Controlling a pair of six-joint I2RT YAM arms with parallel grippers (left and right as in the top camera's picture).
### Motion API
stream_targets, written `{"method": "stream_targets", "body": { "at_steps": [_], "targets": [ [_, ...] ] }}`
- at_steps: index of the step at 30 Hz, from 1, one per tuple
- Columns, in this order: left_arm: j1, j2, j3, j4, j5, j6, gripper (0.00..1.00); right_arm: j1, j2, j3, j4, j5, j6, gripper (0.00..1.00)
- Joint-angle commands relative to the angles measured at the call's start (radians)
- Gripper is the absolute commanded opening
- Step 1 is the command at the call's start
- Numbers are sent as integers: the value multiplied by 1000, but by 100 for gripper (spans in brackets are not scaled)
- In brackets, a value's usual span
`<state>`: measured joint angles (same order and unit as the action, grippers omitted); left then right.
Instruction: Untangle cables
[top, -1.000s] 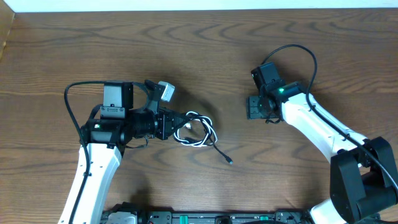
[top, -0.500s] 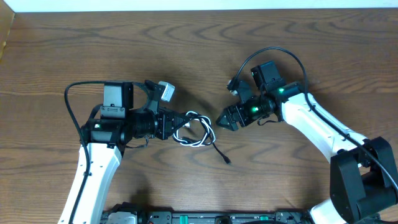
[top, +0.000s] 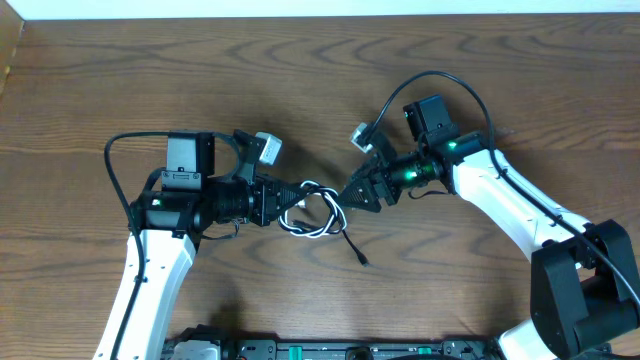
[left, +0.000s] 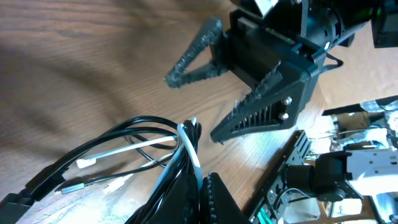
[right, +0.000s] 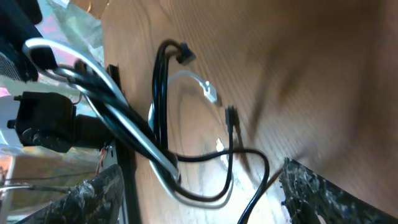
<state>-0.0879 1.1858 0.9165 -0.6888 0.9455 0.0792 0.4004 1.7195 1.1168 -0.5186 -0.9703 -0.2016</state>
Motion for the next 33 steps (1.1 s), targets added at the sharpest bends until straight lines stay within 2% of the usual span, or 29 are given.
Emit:
{"method": "stream_targets", "body": {
  "at_steps": [1,6,9,12,16,20,28,33],
  "targets": [
    [-3,6,4,-6,41,6,7,-4,1,0,16,-41,-24,78],
    [-3,6,4,-5,19,-10,7,-13,1,0,18,-126,-24,84],
    [-2,6,4,-2,-73,-111,7,-39,1,0,27,-264,-24,93],
    [-2,6,4,5,-159,-258,7,-61,1,0,32,-391,-24,93],
    [-2,6,4,47,-161,-452,7,-50,1,0,24,-456,-24,91],
    [-2,6,4,101,-159,-647,7,-10,1,0,21,-457,-24,83],
    [-2,6,4,123,-95,-942,7,87,1,0,43,-429,-24,73],
    [-2,6,4,161,-7,-983,7,144,1,0,64,-326,31,67]
  ]
}}
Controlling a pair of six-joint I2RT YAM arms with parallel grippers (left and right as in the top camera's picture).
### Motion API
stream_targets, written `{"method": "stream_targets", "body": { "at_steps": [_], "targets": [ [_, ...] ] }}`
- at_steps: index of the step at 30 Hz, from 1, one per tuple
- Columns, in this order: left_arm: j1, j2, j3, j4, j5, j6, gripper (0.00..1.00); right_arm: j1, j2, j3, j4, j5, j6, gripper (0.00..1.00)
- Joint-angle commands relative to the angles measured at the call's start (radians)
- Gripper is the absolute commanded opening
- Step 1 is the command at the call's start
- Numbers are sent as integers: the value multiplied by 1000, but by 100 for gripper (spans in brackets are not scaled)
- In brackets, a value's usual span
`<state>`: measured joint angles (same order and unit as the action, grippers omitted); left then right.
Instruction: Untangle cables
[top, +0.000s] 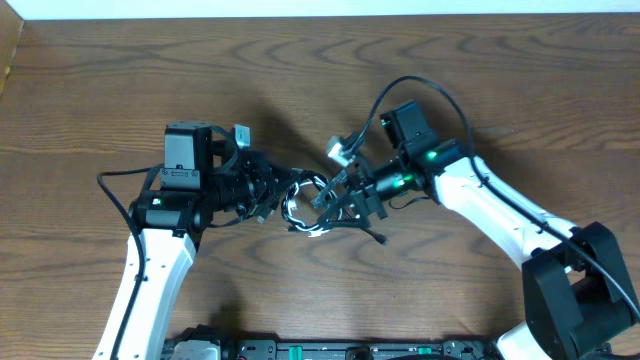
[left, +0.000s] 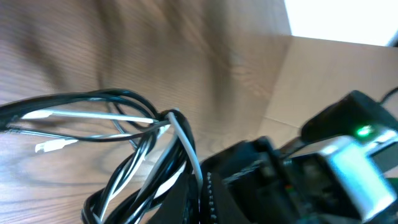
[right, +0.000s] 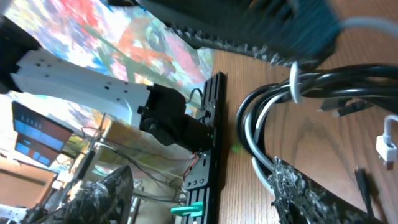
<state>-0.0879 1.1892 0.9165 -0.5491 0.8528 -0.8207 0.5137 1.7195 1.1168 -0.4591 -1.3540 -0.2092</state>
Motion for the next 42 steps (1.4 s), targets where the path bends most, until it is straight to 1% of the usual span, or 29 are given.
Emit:
{"method": "stream_targets", "body": {
  "at_steps": [1,9,12,15,18,22,24,26,28,29,31,34,38,39,40,42],
  "targets": [
    [-2,2,4,29,99,-86,7,42,1,0,4,87,57,67],
    [-2,2,4,50,109,-179,7,116,1,0,34,126,67,66],
    [-2,2,4,51,111,-188,8,129,1,0,41,131,67,66],
    [-2,2,4,61,149,-188,7,132,1,0,40,170,67,66],
    [-2,2,4,73,188,-214,7,135,1,0,46,222,69,66],
    [-2,2,4,77,195,-229,7,135,1,0,94,245,111,66],
    [-2,2,4,81,195,-229,7,127,1,0,118,245,144,63],
    [-2,2,4,92,195,-229,7,126,1,0,127,245,165,54],
    [-2,2,4,105,194,-229,8,130,1,0,127,245,165,40],
    [-2,2,4,114,194,-229,7,135,1,0,127,245,165,29],
    [-2,2,4,122,185,-228,7,142,1,0,127,246,165,16],
    [-2,2,4,122,143,-219,7,146,1,0,127,246,165,1],
    [-2,2,4,122,72,-145,8,146,1,0,127,245,172,1],
    [-2,2,4,122,66,-121,11,146,1,0,127,244,172,1],
    [-2,2,4,122,62,-99,17,145,1,0,127,243,172,1],
    [-2,2,4,121,62,-55,36,145,1,0,126,236,172,1]
  ]
}}
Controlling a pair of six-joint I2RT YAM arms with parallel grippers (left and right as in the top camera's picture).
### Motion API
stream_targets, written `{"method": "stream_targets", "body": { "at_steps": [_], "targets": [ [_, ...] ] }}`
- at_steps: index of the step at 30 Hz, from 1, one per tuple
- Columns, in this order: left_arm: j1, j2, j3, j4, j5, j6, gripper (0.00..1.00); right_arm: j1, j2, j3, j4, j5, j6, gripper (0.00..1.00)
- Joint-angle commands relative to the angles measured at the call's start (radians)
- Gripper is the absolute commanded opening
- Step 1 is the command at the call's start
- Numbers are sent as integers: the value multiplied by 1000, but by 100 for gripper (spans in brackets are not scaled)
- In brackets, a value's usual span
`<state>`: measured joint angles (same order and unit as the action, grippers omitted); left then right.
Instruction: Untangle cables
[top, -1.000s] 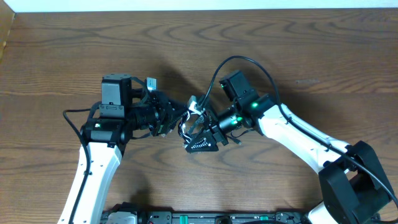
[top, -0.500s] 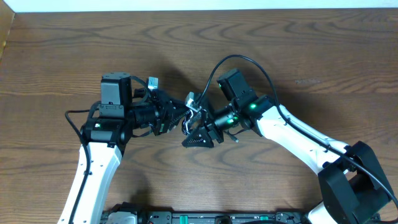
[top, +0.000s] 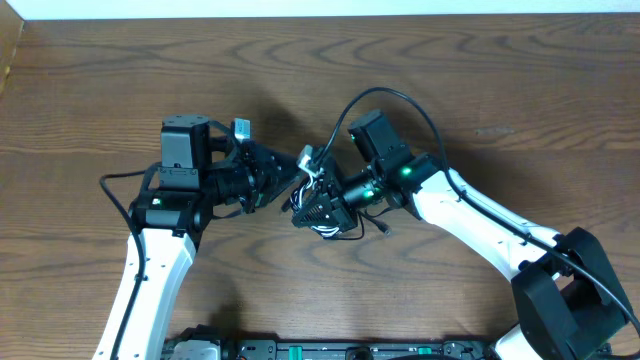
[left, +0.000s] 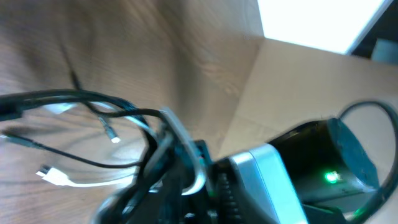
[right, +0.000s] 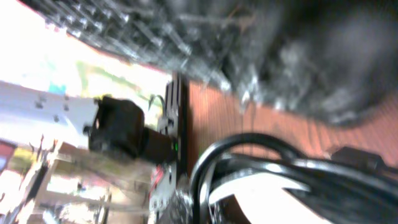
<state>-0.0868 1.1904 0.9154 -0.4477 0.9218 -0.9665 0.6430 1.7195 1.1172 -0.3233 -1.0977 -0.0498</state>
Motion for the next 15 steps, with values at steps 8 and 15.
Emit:
{"method": "stream_targets", "body": {
  "at_steps": [8,15],
  "targets": [
    [14,2,5,-31,-53,169,78,3,1,0,-9,-29,12,1],
    [23,21,5,-129,-73,375,78,-3,1,0,-9,-101,7,1]
  ]
}}
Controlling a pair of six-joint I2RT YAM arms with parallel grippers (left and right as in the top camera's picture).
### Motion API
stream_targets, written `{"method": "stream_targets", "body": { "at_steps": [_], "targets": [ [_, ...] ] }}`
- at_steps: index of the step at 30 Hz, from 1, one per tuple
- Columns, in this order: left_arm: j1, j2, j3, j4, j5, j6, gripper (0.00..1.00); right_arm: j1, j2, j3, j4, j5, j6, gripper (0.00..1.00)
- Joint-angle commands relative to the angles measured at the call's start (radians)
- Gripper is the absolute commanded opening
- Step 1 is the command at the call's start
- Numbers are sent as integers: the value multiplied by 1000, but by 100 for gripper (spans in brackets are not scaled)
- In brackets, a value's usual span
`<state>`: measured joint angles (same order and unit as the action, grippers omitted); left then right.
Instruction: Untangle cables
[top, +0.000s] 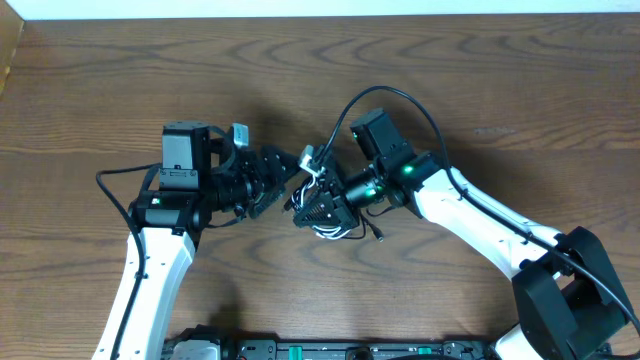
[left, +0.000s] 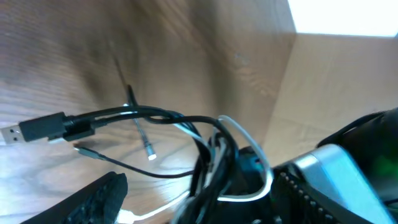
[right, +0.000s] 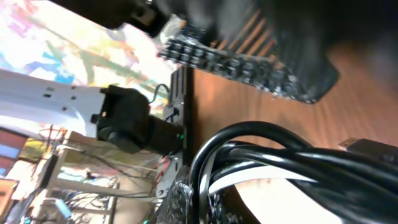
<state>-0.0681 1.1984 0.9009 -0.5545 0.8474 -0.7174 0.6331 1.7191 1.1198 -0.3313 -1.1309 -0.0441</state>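
A tangled bundle of black and white cables hangs just over the wooden table at its middle. My right gripper is shut on the bundle; in the right wrist view the thick black and white loops run tight against its finger. My left gripper faces it from the left and is open. Its two fingers stand wide apart around the bundle. A black USB plug and thin loose ends trail off to the side.
A cardboard box wall stands at the table's far side, with its corner at the far left. A black equipment rail runs along the front edge. The two grippers are nearly touching.
My left gripper's fingers now stand apart around the bundle and sit slightly back from it. The right gripper has stayed at the bundle, shut on it. The bundle has hardly moved.
At first my left gripper held the bundle, with the right gripper open a short way to the right. Then the right gripper had come in with open fingers beside the loops. After that it was pressed into the bundle; now it grips the bundle and the left is open.
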Motion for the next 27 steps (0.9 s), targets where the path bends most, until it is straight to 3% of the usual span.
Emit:
{"method": "stream_targets", "body": {
  "at_steps": [1,9,14,17,21,27],
  "targets": [
    [4,16,19,-34,4,141,78,7,1,-3,0,-82,1,1],
    [7,36,19,-69,12,194,78,-10,1,-3,2,-121,-5,1],
    [7,36,19,-58,146,332,78,-13,1,-3,2,-137,-5,1],
    [7,36,19,-59,213,409,70,-16,1,-3,3,-138,-5,1],
    [7,40,19,-59,214,418,55,-20,1,-3,4,-159,-5,1],
    [5,82,10,-59,215,439,50,-26,1,-3,42,-208,-5,1]
  ]
}}
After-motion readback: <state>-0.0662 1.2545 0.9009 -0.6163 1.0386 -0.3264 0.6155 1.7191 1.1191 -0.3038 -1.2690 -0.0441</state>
